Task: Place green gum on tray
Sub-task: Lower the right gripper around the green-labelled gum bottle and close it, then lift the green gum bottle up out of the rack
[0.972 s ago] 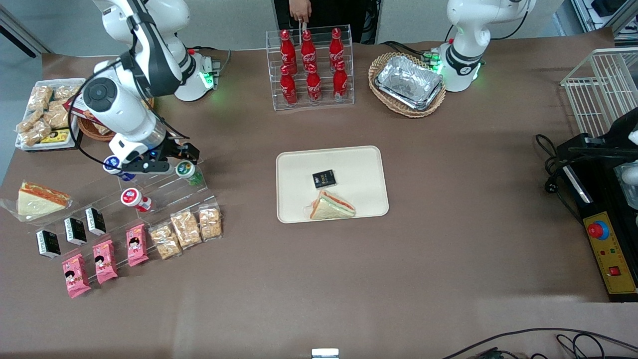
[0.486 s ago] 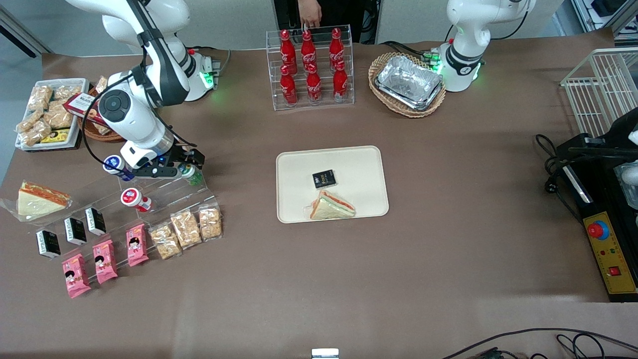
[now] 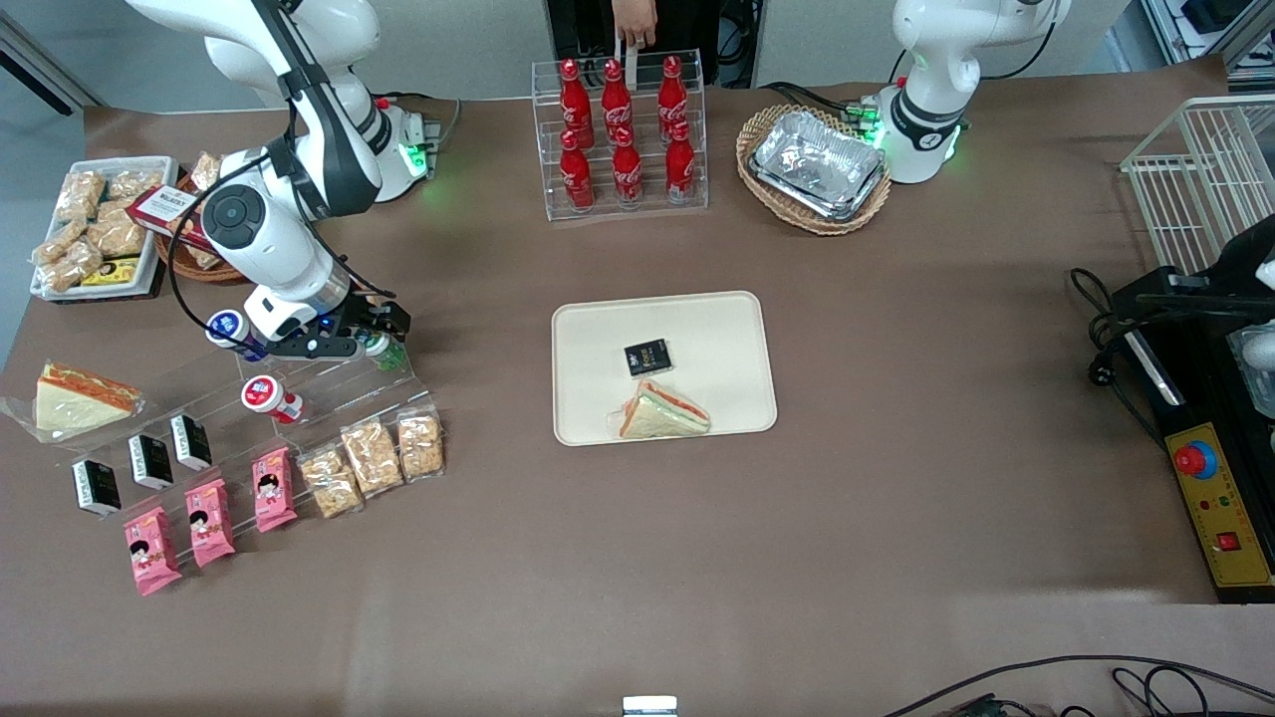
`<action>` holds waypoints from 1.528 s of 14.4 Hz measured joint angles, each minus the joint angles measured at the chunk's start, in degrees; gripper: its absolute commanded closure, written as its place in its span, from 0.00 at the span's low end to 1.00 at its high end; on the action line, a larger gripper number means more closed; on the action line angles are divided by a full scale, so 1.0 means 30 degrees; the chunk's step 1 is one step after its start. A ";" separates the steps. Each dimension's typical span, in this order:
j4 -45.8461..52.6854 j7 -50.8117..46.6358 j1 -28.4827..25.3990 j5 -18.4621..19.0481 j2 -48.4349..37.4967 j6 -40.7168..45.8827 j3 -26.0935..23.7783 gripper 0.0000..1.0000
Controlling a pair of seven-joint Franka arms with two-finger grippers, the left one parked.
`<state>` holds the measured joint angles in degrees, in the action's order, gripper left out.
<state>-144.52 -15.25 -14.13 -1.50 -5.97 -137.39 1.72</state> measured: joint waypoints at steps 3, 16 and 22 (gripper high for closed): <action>0.0025 0.0008 0.0025 0.0027 -0.0003 -0.0047 0.0036 0.64; 0.4511 0.0058 0.0043 0.0022 -0.1475 0.6233 0.0046 0.91; 1.0462 0.0057 -0.0702 -0.0140 -0.1783 1.2424 -0.0068 0.95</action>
<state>-113.14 -15.08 -16.23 -1.92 -11.32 -100.12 1.52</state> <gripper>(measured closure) 0.410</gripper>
